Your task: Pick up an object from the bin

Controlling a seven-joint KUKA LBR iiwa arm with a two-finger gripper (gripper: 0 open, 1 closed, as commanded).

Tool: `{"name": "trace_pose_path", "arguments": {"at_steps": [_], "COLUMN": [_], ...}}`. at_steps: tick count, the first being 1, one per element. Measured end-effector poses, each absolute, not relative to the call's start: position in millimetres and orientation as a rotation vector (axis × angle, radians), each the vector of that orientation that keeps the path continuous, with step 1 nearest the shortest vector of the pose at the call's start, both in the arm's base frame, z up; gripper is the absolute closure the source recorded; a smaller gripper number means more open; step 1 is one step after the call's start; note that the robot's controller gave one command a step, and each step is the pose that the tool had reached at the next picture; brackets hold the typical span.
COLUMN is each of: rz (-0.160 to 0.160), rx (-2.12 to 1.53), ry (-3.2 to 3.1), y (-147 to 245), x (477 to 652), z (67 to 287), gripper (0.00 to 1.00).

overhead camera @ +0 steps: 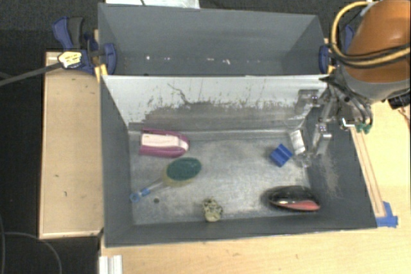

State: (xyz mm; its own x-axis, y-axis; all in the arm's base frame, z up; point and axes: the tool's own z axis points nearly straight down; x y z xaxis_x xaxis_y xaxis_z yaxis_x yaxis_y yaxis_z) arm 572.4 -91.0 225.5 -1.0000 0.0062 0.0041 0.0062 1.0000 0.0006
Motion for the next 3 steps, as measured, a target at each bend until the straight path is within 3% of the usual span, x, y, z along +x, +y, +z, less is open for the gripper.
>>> {"name": "trace_pose_path", "arguments": {"at_steps": [1, 2, 3], "rz": [-0.002, 0.001, 0.001], "rx": [0.054, 0.062, 0.066], "ry": [-3.136, -3.145, -3.144], "y": [-98.8, -98.9, -98.9], "x": [572.6, 575.2, 575.1], "z": [86.0, 90.9, 90.8], "gripper": [0.00, 1.00, 0.00]}}
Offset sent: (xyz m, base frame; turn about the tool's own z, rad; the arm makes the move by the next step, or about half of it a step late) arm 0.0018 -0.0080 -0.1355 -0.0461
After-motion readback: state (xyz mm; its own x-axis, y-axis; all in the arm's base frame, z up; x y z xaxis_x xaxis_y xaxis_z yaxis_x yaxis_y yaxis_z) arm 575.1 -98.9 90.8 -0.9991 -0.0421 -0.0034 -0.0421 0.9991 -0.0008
